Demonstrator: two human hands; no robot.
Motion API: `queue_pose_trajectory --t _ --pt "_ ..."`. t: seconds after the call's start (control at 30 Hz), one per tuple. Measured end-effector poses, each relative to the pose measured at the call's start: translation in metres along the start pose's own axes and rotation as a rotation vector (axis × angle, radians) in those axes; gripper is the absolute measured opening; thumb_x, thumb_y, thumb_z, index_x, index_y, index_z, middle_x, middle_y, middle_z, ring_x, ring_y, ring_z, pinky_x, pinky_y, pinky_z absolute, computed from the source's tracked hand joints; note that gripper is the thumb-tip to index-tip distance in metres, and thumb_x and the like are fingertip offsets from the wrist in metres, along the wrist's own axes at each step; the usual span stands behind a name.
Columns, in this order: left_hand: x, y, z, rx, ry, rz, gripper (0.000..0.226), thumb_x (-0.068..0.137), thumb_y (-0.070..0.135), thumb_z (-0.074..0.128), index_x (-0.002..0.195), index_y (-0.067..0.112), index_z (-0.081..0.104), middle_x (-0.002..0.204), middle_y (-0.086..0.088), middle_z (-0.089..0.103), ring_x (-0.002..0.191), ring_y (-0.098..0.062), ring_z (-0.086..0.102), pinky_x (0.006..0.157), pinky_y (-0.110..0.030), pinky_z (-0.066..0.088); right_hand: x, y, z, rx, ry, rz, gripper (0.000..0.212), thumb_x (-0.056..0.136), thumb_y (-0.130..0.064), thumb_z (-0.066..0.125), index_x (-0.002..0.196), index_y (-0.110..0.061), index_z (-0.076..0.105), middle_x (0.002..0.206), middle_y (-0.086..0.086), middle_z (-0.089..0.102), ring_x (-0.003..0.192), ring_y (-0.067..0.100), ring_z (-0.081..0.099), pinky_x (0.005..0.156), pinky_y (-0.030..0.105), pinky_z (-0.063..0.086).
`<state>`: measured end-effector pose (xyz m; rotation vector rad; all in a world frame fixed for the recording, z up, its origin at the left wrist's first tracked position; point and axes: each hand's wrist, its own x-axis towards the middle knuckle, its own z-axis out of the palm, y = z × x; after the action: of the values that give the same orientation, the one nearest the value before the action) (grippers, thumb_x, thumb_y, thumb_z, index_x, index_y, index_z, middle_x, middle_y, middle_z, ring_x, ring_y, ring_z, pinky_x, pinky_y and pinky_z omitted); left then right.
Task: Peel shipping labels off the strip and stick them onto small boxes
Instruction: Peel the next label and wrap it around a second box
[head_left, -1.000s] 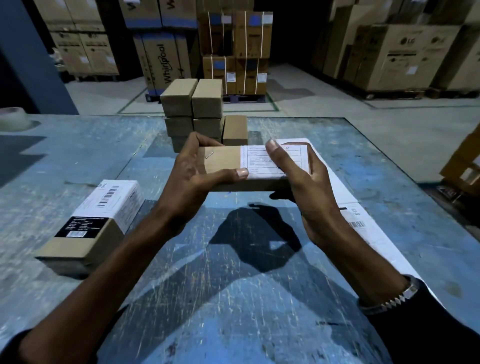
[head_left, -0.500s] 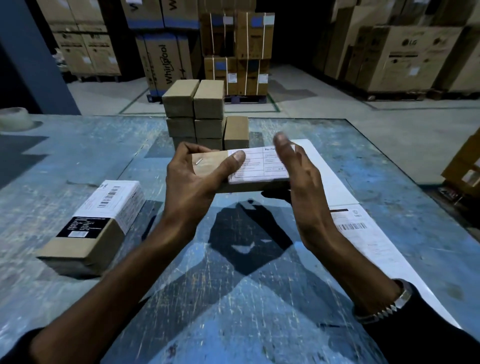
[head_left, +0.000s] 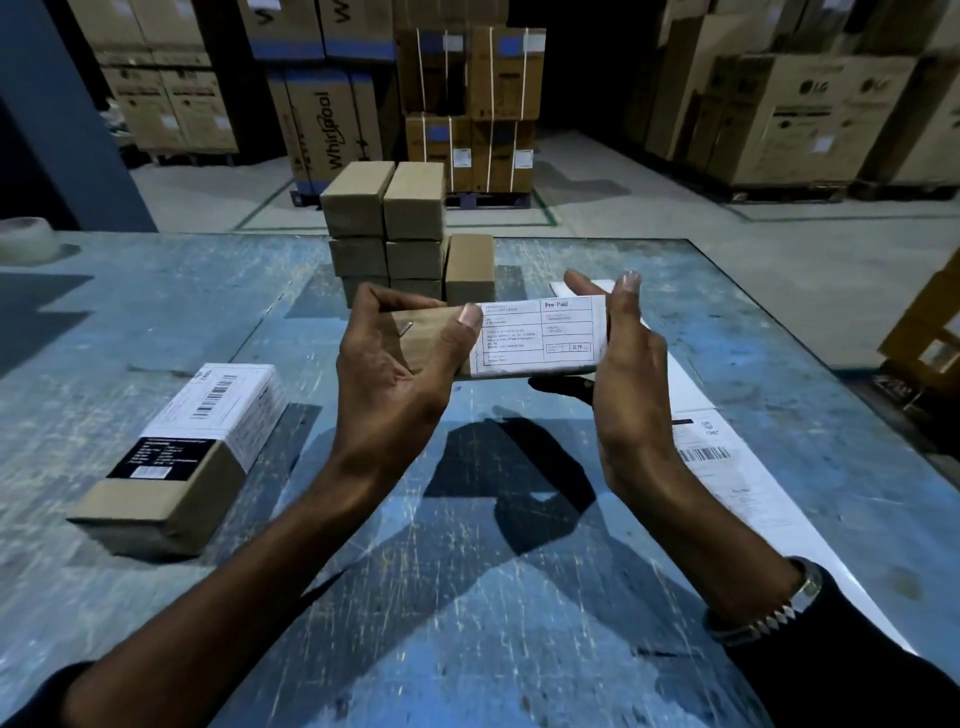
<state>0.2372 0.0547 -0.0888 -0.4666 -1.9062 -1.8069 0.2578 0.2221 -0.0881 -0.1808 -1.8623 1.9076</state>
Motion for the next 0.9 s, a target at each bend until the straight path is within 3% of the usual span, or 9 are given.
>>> queue_pose_trajectory --t 0.1,0.17,0.23,0.33,0.4,0.53,0.63,0.77,0.9 --pt "0.000 -0.003 -0.001 0.051 0.013 0.063 0.036 0.095 0.024 0.078 0.114 0.005 0.054 0.105 0.006 0.069 0.097 -0.005 0.074 0.073 -0.021 0.061 -0.001 -0.004 -0.001 -0.010 -0.074 -0.006 0.058 0.099 -0.080 0.041 0.133 -0.043 0.070 0.114 -0.007 0.081 0.105 0.012 0.077 0.097 0.047 0.064" --pt "0.002 -0.006 -0.002 0.062 -0.006 0.104 0.035 0.095 0.019 0.078 0.115 0.004 0.053 0.108 0.004 0.066 0.099 -0.004 0.072 0.073 -0.020 0.061 -0.001 -0.001 -0.001 -0.030 -0.086 -0.033 0.057 0.087 -0.080 0.064 0.132 -0.044 0.069 0.122 -0.010 0.078 0.112 0.011 0.075 0.099 0.048 0.063" --pt "0.004 -0.011 -0.005 0.020 -0.047 0.102 0.030 0.098 0.015 0.074 0.115 0.003 0.052 0.111 0.001 0.065 0.101 -0.005 0.073 0.073 -0.020 0.061 0.000 0.002 -0.002 -0.079 -0.070 -0.084 0.062 0.084 -0.076 0.074 0.136 -0.043 0.067 0.127 -0.009 0.076 0.116 0.012 0.073 0.100 0.048 0.062" --pt "0.008 -0.018 -0.009 -0.049 -0.114 0.039 0.023 0.100 0.018 0.069 0.114 0.007 0.054 0.120 -0.006 0.068 0.107 -0.015 0.073 0.075 -0.026 0.063 0.002 0.001 -0.003 -0.091 -0.051 -0.166 0.042 0.096 -0.067 0.066 0.126 -0.038 0.072 0.105 -0.015 0.077 0.101 0.005 0.074 0.091 0.042 0.063" --pt "0.014 -0.020 -0.013 -0.131 -0.149 -0.074 0.032 0.092 0.033 0.073 0.114 0.013 0.060 0.125 -0.001 0.069 0.111 -0.017 0.073 0.077 -0.031 0.064 0.002 -0.002 -0.005 -0.098 -0.035 -0.222 0.029 0.105 -0.055 0.061 0.119 -0.034 0.074 0.091 -0.020 0.071 0.089 0.003 0.068 0.081 0.034 0.058" --pt "0.024 -0.024 -0.019 -0.026 -0.313 -0.308 0.062 0.064 0.063 0.084 0.119 0.039 0.068 0.129 0.011 0.069 0.116 -0.011 0.071 0.084 -0.032 0.063 -0.004 -0.002 -0.007 -0.094 -0.052 -0.318 0.031 0.100 -0.027 0.055 0.114 -0.027 0.082 0.114 -0.010 0.077 0.105 0.005 0.067 0.084 0.017 0.048" --pt "0.019 -0.025 -0.013 -0.006 -0.465 -0.363 0.059 0.067 0.057 0.090 0.114 0.026 0.075 0.113 0.006 0.081 0.100 -0.011 0.076 0.077 -0.023 0.060 -0.007 -0.001 -0.008 -0.124 -0.093 -0.405 0.037 0.097 -0.015 0.051 0.114 -0.022 0.083 0.115 -0.005 0.077 0.108 0.009 0.068 0.087 0.016 0.048" --pt "0.012 -0.017 -0.009 -0.020 -0.464 -0.312 0.039 0.083 0.047 0.081 0.101 0.013 0.082 0.096 -0.004 0.083 0.082 -0.020 0.077 0.070 -0.027 0.056 -0.002 -0.001 -0.013 -0.063 -0.113 -0.357 0.041 0.100 -0.019 0.046 0.126 -0.019 0.079 0.125 -0.003 0.078 0.117 0.011 0.070 0.094 0.024 0.052" --pt "0.012 -0.016 -0.010 -0.018 -0.379 -0.247 0.038 0.082 0.044 0.078 0.100 0.011 0.083 0.095 -0.003 0.083 0.085 -0.023 0.080 0.067 -0.026 0.061 0.003 -0.005 -0.011 -0.042 -0.161 -0.229 0.040 0.103 -0.042 0.051 0.137 -0.036 0.070 0.142 -0.009 0.070 0.130 0.002 0.064 0.112 0.035 0.052"
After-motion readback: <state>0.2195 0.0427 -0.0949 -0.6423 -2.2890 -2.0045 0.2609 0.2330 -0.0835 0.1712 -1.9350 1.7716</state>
